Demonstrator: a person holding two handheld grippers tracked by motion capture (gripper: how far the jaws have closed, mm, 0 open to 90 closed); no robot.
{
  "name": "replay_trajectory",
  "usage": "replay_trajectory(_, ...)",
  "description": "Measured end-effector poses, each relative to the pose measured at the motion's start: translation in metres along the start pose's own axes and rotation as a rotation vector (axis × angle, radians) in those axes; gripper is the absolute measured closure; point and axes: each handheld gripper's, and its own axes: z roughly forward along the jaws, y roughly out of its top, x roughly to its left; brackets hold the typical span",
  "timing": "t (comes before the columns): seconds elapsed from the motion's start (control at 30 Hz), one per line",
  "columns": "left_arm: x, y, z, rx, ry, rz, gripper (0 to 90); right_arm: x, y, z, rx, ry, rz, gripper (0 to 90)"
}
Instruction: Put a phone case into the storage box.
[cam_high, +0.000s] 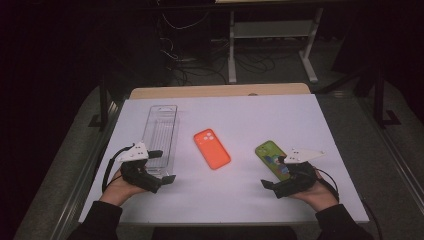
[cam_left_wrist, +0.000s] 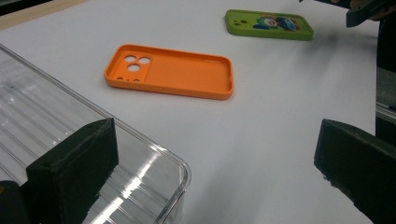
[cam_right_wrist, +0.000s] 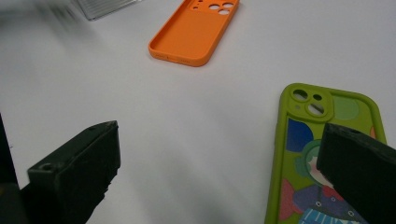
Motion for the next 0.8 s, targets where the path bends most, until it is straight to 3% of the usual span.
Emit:
replay_trajectory(0.43, 0.001, 0.012, 0.004, 0.001, -0.001, 0.006, 0.0, -0.001, 0.007, -0.001, 0.001, -0.016, -0.005, 0.0)
replay_trajectory(0.8, -0.003, 0.026, 0.016, -0.022, -0.043, 0.013, 0.0, -0.011, 0.017, 0.000, 0.000, -0.050, 0.012, 0.0)
